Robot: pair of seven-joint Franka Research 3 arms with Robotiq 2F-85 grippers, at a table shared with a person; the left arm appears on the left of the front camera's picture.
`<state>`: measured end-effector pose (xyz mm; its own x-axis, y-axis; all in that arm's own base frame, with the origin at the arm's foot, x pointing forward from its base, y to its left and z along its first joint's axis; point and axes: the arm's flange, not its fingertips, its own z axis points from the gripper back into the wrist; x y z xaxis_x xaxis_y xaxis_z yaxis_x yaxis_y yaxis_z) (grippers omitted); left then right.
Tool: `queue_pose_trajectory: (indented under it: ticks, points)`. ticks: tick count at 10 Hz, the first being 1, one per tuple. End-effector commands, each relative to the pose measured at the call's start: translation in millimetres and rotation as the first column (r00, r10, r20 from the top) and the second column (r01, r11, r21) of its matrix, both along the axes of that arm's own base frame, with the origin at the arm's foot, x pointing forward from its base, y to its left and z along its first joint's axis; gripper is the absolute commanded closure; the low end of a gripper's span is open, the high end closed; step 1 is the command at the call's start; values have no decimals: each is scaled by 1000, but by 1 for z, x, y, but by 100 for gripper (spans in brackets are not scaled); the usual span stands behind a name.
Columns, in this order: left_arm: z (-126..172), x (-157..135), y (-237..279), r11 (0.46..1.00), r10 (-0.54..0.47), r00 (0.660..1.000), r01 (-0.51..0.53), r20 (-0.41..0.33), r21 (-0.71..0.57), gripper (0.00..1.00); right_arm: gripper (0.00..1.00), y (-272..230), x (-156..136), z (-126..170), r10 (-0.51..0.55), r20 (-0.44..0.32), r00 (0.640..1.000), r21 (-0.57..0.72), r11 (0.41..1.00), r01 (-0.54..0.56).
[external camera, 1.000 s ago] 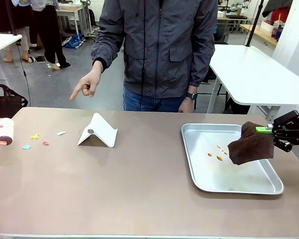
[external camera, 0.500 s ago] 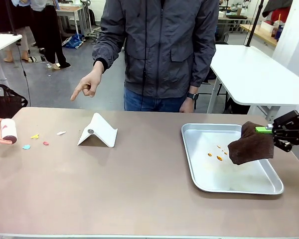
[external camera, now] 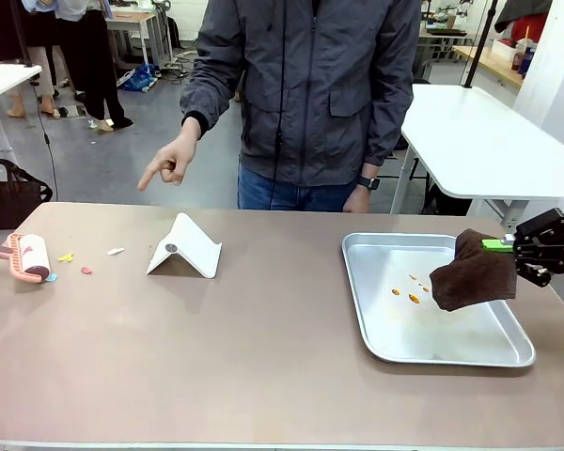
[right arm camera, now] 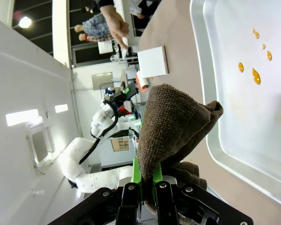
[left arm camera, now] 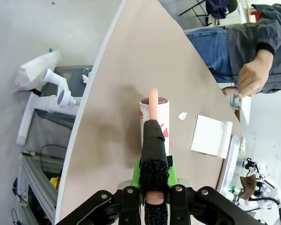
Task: Clean the surface of the table.
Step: If a person points to the right, clean the right side of the table with your right hand, and if they point to the left, clean the left side with your left hand.
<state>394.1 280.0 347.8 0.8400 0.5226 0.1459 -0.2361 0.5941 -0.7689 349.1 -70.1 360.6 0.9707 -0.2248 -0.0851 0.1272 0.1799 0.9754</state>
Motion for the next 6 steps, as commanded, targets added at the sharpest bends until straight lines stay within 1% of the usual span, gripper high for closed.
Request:
queue_pose_trajectory:
  ticks: [1, 3, 4, 5, 6]
  points:
    - [1, 0, -8, 1000, -3, 1000, 2, 25, 25, 78, 100, 2, -1, 3, 7, -9, 1000, 1, 1000, -7]
    - [-2, 2, -6, 1000, -6, 1000, 6, -6, 29, 78, 100, 2, -1, 3, 7, -9, 1000, 1, 1000, -7]
    - [-2, 1, -6, 999, -27, 999, 27, -25, 21, 78, 100, 2, -1, 3, 7, -9, 1000, 1, 1000, -7]
    - [-3, 2, -8, 999, -41, 998, 40, -48, -13, 78, 100, 2, -1, 3, 7, -9, 1000, 1, 1000, -7]
    - [-6, 6, -8, 1000, -3, 998, 3, -57, -8, 78, 100, 2, -1, 3, 7, -9, 1000, 1, 1000, -7]
